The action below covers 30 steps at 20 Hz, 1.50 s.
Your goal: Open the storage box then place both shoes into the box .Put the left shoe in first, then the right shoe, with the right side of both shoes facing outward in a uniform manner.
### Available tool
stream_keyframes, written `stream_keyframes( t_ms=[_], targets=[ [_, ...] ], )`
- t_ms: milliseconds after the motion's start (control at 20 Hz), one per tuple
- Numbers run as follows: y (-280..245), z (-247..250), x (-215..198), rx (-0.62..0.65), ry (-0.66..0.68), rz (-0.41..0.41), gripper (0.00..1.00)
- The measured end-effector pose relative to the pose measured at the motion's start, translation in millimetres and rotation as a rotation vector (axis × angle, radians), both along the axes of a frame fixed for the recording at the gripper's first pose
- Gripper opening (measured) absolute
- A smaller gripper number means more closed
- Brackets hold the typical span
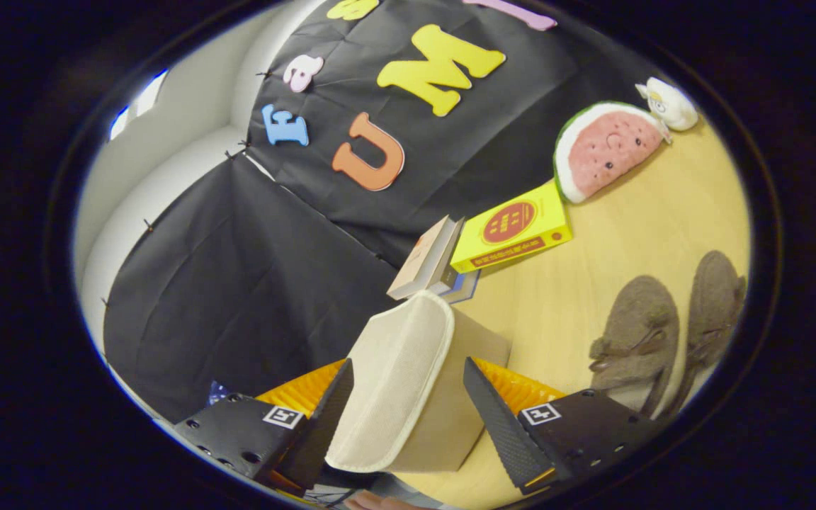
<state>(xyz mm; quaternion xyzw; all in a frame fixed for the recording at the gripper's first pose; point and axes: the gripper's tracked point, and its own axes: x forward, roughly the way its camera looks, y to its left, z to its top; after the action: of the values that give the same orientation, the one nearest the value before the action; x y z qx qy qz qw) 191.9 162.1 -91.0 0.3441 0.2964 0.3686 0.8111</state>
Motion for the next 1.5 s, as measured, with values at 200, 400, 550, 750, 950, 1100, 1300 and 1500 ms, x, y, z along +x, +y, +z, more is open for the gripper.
stream_keyframes(
  t_ms=[200,400,550,750,950,1100,1300,1500],
  targets=[
    [27,-13,12,0.094,0.116,0.102,0.95],
    [41,-22,15,0.126,0.198,0.165,0.95],
    [49,-25,17,0.171,0.26,0.185,0.93],
    [50,-25,18,0.186,0.289,0.191,0.67],
    [38,-19,16,0.165,0.293,0.161,0.53],
    [36,-13,16,0.144,0.289,0.166,0.31],
    [36,14,11,0.171,0.253,0.182,0.06],
    [53,42,9,0.125,0.209,0.16,0.04]
  ],
)
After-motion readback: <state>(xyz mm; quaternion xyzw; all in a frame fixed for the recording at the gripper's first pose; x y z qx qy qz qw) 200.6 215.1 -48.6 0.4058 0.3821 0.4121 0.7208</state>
